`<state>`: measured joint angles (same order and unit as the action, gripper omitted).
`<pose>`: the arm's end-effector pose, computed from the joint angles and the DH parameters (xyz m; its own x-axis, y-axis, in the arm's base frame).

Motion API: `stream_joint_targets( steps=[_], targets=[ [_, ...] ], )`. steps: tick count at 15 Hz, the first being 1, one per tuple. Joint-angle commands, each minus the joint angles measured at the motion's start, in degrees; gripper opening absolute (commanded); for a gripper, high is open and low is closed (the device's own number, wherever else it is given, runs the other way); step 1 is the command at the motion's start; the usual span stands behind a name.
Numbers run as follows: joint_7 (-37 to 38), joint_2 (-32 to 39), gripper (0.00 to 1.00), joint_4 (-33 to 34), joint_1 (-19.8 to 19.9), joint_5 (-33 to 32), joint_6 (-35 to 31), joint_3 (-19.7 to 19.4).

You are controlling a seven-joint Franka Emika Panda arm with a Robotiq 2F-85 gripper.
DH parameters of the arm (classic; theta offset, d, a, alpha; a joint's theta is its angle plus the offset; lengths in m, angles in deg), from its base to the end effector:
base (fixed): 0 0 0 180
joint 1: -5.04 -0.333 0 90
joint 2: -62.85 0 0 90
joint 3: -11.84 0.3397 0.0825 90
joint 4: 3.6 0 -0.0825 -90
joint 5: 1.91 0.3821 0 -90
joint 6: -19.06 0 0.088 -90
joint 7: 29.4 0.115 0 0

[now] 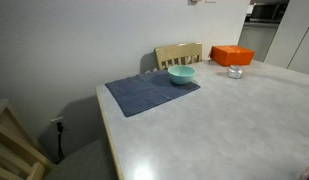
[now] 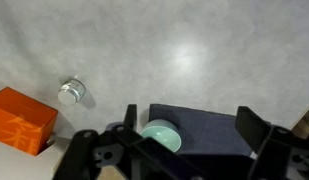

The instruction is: Open the silver candle container

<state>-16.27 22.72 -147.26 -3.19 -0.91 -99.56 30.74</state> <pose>0.3104 0.1789 0.5343 0.9426 0.1991 0.2682 0.1679 -0.9765 0.1349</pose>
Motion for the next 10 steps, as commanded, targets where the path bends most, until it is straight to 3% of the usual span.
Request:
stream_joint_targets(
  steps=[1,10],
  targets=[
    [0.5,0.2,1.00,0.2,-0.9,-0.7,0.2,-0.7],
    [5.3,-2.4,1.00,2.6,4.2,2.5,-18.2,-9.8]
  ],
)
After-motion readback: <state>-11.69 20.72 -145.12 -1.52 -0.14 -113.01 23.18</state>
